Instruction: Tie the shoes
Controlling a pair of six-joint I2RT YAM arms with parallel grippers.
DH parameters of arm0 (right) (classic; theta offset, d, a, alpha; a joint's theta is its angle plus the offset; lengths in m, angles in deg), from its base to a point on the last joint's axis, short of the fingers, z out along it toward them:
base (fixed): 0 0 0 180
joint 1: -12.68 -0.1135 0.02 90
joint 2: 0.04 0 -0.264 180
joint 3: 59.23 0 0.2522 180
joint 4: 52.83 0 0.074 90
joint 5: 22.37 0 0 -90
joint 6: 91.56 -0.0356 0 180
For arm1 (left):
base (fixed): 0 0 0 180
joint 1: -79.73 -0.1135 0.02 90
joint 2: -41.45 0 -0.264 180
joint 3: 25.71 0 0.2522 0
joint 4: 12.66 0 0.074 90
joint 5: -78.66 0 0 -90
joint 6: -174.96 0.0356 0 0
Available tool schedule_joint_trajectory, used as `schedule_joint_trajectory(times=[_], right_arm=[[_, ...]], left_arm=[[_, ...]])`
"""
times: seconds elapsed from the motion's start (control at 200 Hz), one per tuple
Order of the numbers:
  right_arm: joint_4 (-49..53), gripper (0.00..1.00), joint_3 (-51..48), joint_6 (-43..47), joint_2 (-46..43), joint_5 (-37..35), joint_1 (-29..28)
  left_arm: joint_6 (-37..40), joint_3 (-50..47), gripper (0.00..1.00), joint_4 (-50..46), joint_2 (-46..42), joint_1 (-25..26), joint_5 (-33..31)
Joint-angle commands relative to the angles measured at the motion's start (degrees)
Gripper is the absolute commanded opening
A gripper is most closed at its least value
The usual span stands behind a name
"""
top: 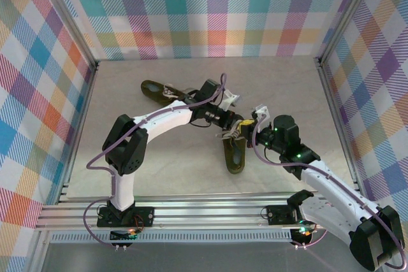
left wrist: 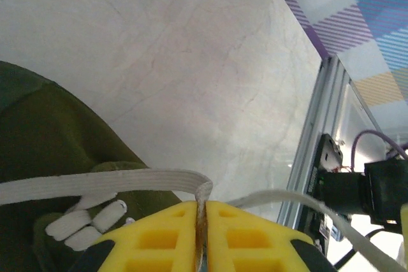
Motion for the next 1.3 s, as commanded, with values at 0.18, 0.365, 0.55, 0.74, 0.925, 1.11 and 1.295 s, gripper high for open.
schedule_joint_trajectory(times=[0.18, 0.365, 0.55, 0.74, 0.925, 1.11, 1.295], right_arm=[[2.2, 0.00, 0.4, -2.0, 1.2, -7.8, -0.1], [2.1, 0.00, -0.3, -4.5, 1.8, -7.6, -0.1], [4.0, 0.00, 0.1, -6.4, 3.2, -9.6, -0.1], [4.1, 0.00, 0.6, -7.0, 4.7, -8.7, -0.1], [4.8, 0.00, 1.4, -6.0, 5.4, -8.1, -0.1], [5.8, 0.00, 2.3, -6.0, 6.5, -8.7, -0.1], [8.3, 0.00, 4.0, -6.0, 8.8, -9.4, -0.1]], left_arm=[[-0.6, -6.3, 0.29, 8.1, -0.1, -0.6, 10.1], [-1.1, -7.9, 0.34, 9.4, 1.6, -0.6, 12.3], [-1.5, -8.4, 0.40, 10.3, 1.2, -1.1, 11.1], [-6.5, -11.2, 0.46, 15.4, -0.5, -3.8, 5.2], [-7.1, -13.3, 0.56, 16.3, -4.2, -5.3, 1.0], [-9.4, -17.0, 0.62, 17.6, -8.3, -6.8, -7.4], [-10.0, -20.9, 0.66, 16.5, -11.7, -6.9, -15.9]])
